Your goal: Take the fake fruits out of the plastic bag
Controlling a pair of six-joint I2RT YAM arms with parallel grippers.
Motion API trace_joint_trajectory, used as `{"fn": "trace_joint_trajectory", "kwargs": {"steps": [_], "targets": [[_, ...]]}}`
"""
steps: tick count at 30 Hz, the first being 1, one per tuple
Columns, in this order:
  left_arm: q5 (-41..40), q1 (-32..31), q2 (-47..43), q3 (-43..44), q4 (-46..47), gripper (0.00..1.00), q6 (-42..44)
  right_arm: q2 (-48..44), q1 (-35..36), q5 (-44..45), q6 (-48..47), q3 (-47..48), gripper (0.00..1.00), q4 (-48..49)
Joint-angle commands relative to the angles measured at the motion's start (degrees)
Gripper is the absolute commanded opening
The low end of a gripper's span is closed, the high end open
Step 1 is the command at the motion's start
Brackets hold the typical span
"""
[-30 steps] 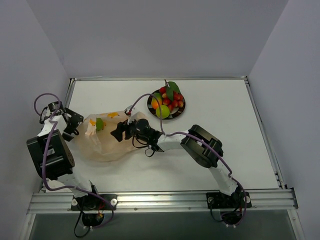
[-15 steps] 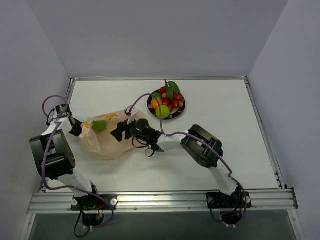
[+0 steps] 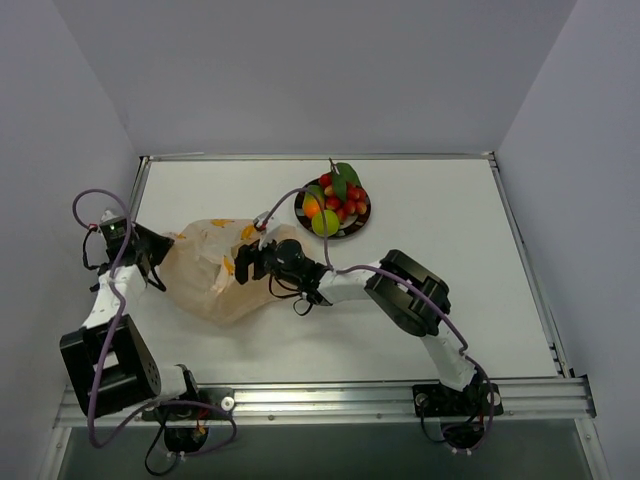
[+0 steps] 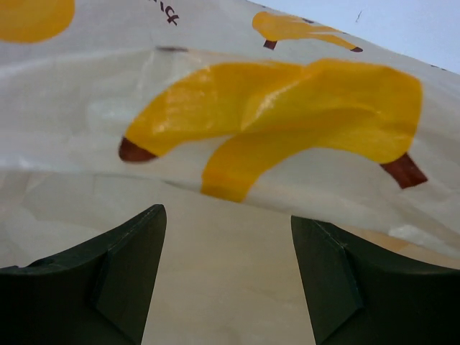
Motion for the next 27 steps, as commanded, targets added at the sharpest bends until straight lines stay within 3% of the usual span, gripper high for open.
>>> {"fn": "trace_joint_trajectory", "kwargs": {"steps": [1,5,9,13,20,23,27], "targets": [[7.4,0.1,-7.53,-3.55,10.15,0.03,-1.56,-6.05,-0.18,2.04,-0.81,-1.98,0.66,7.15],[6.44,0.97,-8.97,-6.99,8.67,0.02,-2.0,-5.01,-0.18,4.06,-0.82,-1.28,0.68,5.66],[8.11,1.07,-7.38,-7.26,12.26,0.03,-3.75,-4.21,-0.27,6.52,-0.28,-0.84,0.9,4.43],[7.15,0.45,-6.95,-4.1,11.4,0.02,-3.5,-4.12,-0.27,11.26,-0.9,-0.76,1.0,2.85],[5.57,0.36,-2.2,-0.49,7.27,0.02,-2.35,-1.23,-0.27,13.66,-2.39,2.57,1.0,-3.55],[5.56,0.36,-1.49,-0.05,7.08,0.02,-3.31,2.54,0.17,6.99,-5.46,8.62,1.0,-10.22],[6.18,-0.34,-2.63,-0.84,6.91,0.02,-3.58,4.31,1.31,3.11,-7.75,10.75,1.0,-10.34]]}}
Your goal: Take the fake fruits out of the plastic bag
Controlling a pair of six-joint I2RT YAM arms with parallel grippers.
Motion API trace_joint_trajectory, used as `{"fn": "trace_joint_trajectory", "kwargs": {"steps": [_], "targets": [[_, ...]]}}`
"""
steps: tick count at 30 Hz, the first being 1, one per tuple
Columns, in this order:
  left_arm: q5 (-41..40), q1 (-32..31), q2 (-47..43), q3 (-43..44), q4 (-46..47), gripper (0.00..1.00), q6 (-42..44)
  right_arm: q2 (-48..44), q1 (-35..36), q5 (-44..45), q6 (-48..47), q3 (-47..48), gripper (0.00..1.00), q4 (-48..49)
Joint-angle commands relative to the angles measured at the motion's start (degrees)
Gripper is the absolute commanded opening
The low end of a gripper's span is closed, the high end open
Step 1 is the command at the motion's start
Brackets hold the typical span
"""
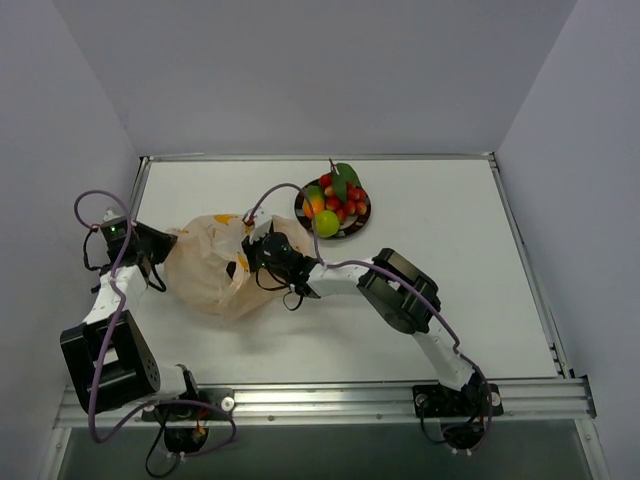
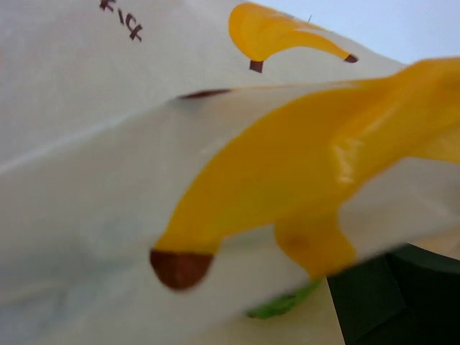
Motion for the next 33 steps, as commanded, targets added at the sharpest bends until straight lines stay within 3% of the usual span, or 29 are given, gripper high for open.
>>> {"fn": "trace_joint_trajectory", "kwargs": {"steps": [1,13,14,17,18,20,25,33], "targets": [[0.21,-0.54,-2.17,1.39,0.29,0.02,-0.83,1.34,1.07,-4.28,-3.49,3.3,1.0,-2.38],[-0.05,-0.62,-1.83,0.42,1.52,0.02,-1.35,6.88,1.07,0.81,-5.78,9.54,0.98,-7.92],[-0.14,-0.71,-1.83,0.42,2.04,0.03,-1.53,6.97,1.16,0.99,-5.96,9.98,0.95,-7.83],[-0.84,-0.54,-2.0,0.16,1.87,0.02,-1.53,5.4,1.16,1.34,-6.4,9.99,0.68,-6.87],[-1.71,-0.45,-2.35,0.24,1.61,0.02,-1.44,4.6,1.16,1.17,-6.57,9.29,0.53,-6.34],[-3.38,-0.1,-3.05,0.51,0.38,0.02,-1.27,0.93,1.34,-0.06,-6.31,5.71,0.42,-3.37],[-9.01,-0.01,-4.82,1.38,1.61,0.03,-3.37,-8.74,2.57,-0.42,-5.87,-0.72,0.4,-0.8],[-11.04,0.52,-1.22,5.95,-1.2,0.02,-1.88,-19.74,2.66,4.41,-3.94,-8.9,0.33,-2.73]]}}
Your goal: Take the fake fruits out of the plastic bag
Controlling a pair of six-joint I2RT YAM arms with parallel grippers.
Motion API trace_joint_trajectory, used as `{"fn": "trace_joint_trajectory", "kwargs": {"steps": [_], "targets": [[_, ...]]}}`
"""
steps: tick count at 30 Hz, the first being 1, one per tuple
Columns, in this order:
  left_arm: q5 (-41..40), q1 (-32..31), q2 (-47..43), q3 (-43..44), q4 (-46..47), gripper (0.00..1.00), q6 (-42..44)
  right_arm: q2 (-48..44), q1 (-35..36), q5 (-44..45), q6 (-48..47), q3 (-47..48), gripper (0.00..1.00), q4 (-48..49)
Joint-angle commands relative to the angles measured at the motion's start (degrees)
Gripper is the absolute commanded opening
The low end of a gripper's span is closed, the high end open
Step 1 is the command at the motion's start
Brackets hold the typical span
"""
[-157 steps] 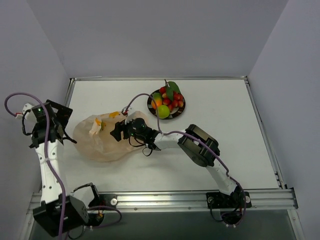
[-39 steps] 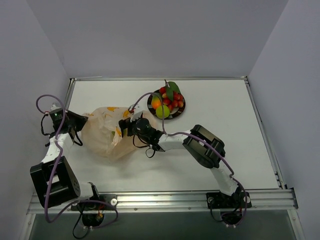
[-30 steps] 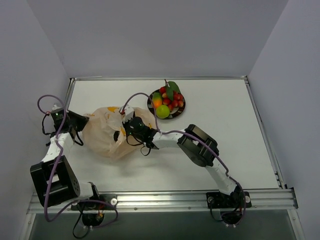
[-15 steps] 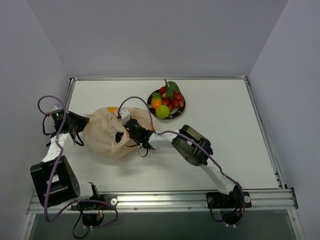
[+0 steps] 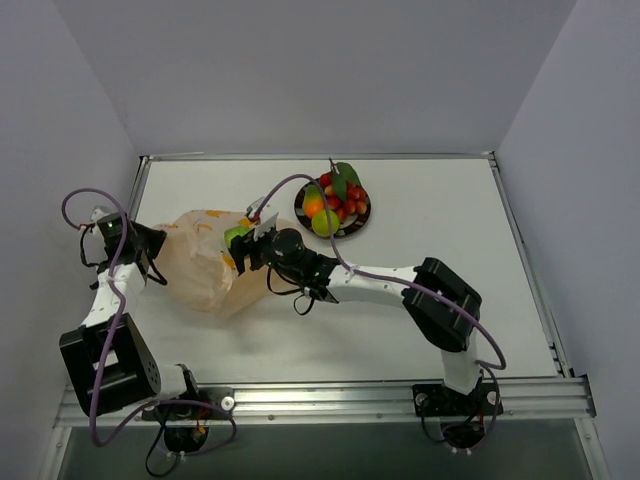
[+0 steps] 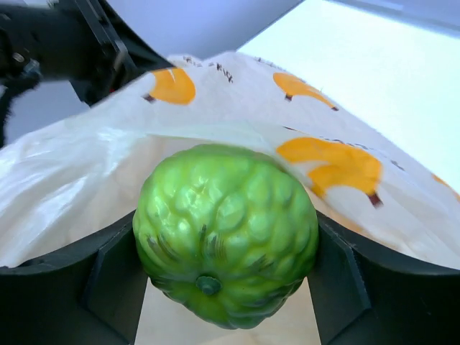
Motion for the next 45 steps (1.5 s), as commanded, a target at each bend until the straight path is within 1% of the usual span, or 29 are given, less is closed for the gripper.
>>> {"fn": "trace_joint_trajectory", "kwargs": {"steps": [1,3,4,5,6,7,8,9,10,11,14,17,19,21,23,24,25,27,28,30,31,34,36,39,41,45], "targets": [[-2.08,0.71,0.27,5.17,-1.01,0.02,0.5,-5.89,-0.16,4.76,1.07,-4.03,0.33,1.95],[-2.34,0.8,-0.07,6.05,-1.63,0.04,0.41,-9.05,-0.51,5.47,0.89,-5.44,0.33,1.33],[-2.43,1.06,-0.42,6.14,-3.28,0.09,-0.11,-11.15,-1.12,6.43,0.63,-6.49,0.33,0.54],[-2.34,1.15,-0.95,6.14,-3.91,0.17,-0.46,-12.3,-1.65,6.88,-0.42,-7.03,0.33,-0.08],[-2.08,1.24,-2.44,6.23,-4.17,0.39,-0.73,-13.18,-2.35,7.49,-1.21,-7.55,0.33,-0.43],[-1.9,1.24,-3.49,6.14,-4.09,0.54,-0.82,-14.93,-4.36,8.54,-2.09,-8.86,0.33,-1.04],[-1.9,1.24,-4.46,6.05,-4.0,0.67,-0.82,-15.82,-5.86,8.55,-2.44,-9.57,0.32,-1.48],[-1.55,1.16,-6.39,6.05,-3.91,0.85,-0.82,-16.79,-7.53,8.03,-1.84,-10.45,0.31,-1.57],[-1.29,0.98,-7.45,6.14,-4.09,0.91,-0.82,-18.62,-11.37,7.15,-0.87,-11.42,0.3,-1.31],[-1.2,0.81,-8.33,6.23,-4.35,0.96,-0.73,-19.51,-13.33,5.32,0.09,-13.51,0.29,-0.7],[-1.55,-0.07,-11.32,6.84,-6.28,0.94,0.5,-21.89,-18.95,2.84,2.91,-16.42,0.29,0.8],[-0.41,-0.69,-14.31,6.75,-8.13,0.94,1.11,-21.72,-22.56,3.36,3.79,-17.75,0.29,0.8],[-0.14,-1.3,-17.99,6.93,-9.7,0.94,3.47,-20.67,-24.06,4.15,4.76,-18.28,0.29,0.71],[-2.42,-3.93,-22.37,7.8,-11.72,0.94,6.28,-19.96,-26.34,5.29,5.2,-19.15,0.29,0.71],[-6.1,-7.44,-24.59,9.12,-15.5,0.94,11.47,-18.65,-28.1,5.48,6.51,-19.51,0.29,0.71],[-7.16,-11.11,-26.51,9.21,-16.56,0.94,13.31,-18.21,-29.5,5.04,6.95,-19.69,0.3,0.88],[-8.39,-12.98,-27.58,9.13,-18.14,0.94,16.55,-17.25,-29.95,5.12,7.22,-19.78,0.31,0.89],[-10.94,-16.58,-30.64,8.95,-20.42,0.94,19.21,-16.27,-30.48,5.74,7.22,-19.95,0.31,0.97],[-10.95,-17.38,-31.79,9.3,-23.22,0.94,21.74,-15.4,-30.92,6.17,7.31,-19.78,0.31,0.71],[-11.74,-19.14,-34.77,10.96,-26.22,0.94,24.22,-14.52,-31.19,6.88,8.45,-19.69,0.32,0.45],[-12.7,-21.58,-35.75,11.41,-28.76,0.94,26.67,-13.47,-31.28,7.32,9.06,-19.69,0.31,0.45],[-14.56,-26.69,-40.41,10.46,-30.28,0.94,29.58,-10.83,-31.1,7.94,10.73,-19.86,0.31,1.41],[-15.08,-28.02,-44.26,8.78,-30.19,0.94,30.38,-8.64,-31.1,8.99,11.79,-19.69,0.31,1.33],[-21.04,-30.22,-48.57,5.45,-30.63,0.94,31.35,-7.13,-31.1,9.6,12.41,-19.16,0.31,1.5],[-23.69,-31.18,-49.38,4.91,-30.71,0.94,31.79,-6.08,-30.75,10.22,12.58,-18.99,0.32,2.03],[-23.52,-33.73,-49.65,4.82,-30.81,0.94,32.67,-4.14,-30.05,12.5,13.02,-17.76,0.35,3.25]]}}
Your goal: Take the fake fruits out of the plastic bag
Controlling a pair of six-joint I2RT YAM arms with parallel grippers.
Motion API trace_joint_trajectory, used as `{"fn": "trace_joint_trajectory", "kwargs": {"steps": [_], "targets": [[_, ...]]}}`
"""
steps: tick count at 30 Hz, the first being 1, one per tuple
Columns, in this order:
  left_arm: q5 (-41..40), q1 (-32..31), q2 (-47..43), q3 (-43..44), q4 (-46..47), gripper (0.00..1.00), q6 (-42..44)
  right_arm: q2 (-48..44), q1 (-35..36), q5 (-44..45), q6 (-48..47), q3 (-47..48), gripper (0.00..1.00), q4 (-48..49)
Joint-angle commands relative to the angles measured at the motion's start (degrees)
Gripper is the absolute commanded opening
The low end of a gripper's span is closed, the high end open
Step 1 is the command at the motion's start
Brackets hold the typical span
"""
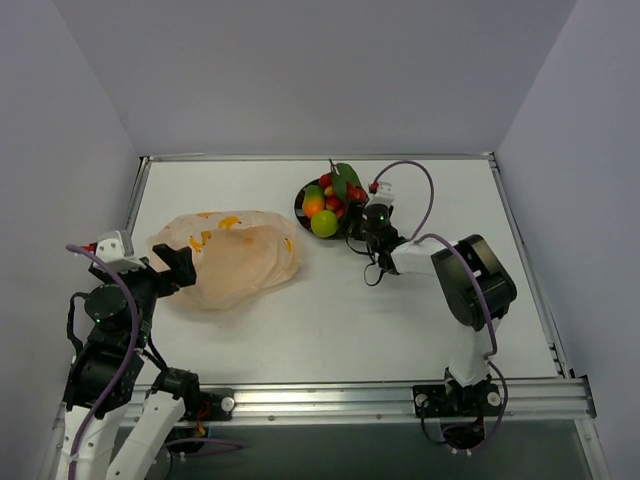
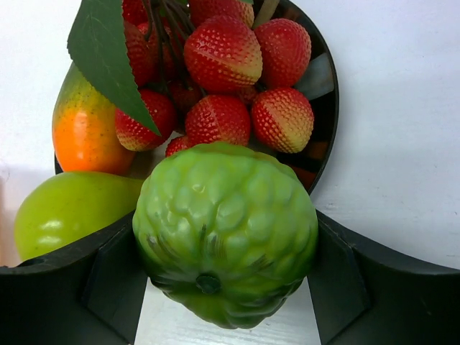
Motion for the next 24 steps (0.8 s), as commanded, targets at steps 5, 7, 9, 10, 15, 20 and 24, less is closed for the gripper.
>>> {"fn": "trace_joint_trajectory", "kwargs": {"steps": [5,7,9,10,15,20,24], "targets": [[-3.03,-4.13,0.64,-0.12,-1.46,0.94,2.73,2.75,2.09,5.56,0.96,3.34,0.38,4.73],[-2.85,-4.4,0.64,-0.12,-1.46,0.94,2.73,3.37,2.79,6.09,0.87,3.96,0.39,4.72],[-3.2,-4.4,0.47,-0.12,-1.46,0.94,2.73,3.72,3.41,6.79,0.43,4.31,0.4,5.07],[-3.2,-4.4,0.38,-0.03,-1.54,0.94,2.73,4.07,4.02,7.32,0.17,4.49,0.4,5.08],[-3.29,-4.4,0.55,-0.21,-1.54,0.94,2.64,5.04,4.2,9.61,-0.62,6.15,0.42,5.08],[-3.2,-4.4,1.43,-0.3,-1.46,0.94,2.64,6.36,4.29,11.98,-1.94,7.48,0.48,5.08],[-2.94,-4.31,2.05,-0.38,-1.28,0.94,2.55,7.5,4.2,12.86,-2.65,8.09,0.62,4.46]]}}
